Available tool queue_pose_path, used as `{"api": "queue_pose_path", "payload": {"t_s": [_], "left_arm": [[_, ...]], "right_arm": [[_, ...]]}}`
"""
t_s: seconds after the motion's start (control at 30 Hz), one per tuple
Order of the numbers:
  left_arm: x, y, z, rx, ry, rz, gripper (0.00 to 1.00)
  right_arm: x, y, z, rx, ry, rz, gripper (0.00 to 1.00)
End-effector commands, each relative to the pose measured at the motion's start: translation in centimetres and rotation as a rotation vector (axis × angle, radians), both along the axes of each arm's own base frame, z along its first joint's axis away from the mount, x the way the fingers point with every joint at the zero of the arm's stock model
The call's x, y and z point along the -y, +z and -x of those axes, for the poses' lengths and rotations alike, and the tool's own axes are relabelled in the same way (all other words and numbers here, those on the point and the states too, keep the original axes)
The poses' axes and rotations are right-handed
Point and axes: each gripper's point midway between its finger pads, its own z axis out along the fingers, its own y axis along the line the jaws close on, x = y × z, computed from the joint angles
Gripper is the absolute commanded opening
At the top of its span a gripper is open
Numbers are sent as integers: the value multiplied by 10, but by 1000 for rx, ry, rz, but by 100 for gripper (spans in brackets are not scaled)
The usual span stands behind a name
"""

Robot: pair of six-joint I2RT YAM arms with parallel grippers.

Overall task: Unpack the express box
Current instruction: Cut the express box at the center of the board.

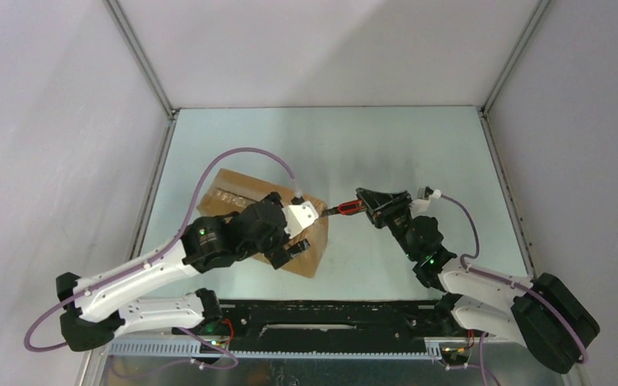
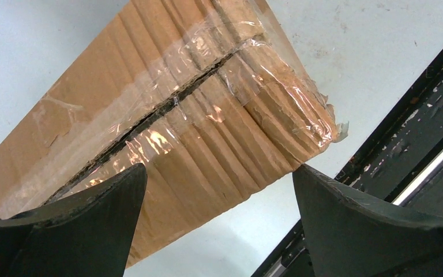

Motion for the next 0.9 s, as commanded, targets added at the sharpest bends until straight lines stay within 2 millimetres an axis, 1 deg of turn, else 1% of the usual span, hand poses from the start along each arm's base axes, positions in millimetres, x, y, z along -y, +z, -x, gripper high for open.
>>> {"api": "queue_pose_path", "payload": {"t_s": [0.0,0.1,0.2,0.33,0.5,0.6,0.7,0.73,0.83,0.87], "left_arm": [[5,5,-6,71,-17,22,100],[6,0,-5,69,-22,9,100],[3,-9,-4,77,-25,-19,100],[1,-14,-7,95,-15,-26,99],[-1,-15,-12,137,-3,-20,94],[-4,-19,-15,170,5,-22,90],[-2,-20,-19,201,5,-9,86],[-2,-21,-19,207,0,-9,85],[4,-19,-22,243,-20,12,82],[6,-21,-22,251,-35,8,81]], "right_arm": [[2,29,-10,47,-53,-81,0],[5,23,-12,23,-74,-92,0],[5,26,-14,25,-83,-125,0],[0,31,-16,24,-76,-160,0],[-11,29,-13,13,-57,-155,0],[-19,26,-9,4,-27,-174,0],[-26,25,-2,-7,16,-190,0],[-29,22,0,-17,25,-173,0],[-38,23,7,-7,59,-119,0],[-41,23,9,-4,68,-102,0]]}}
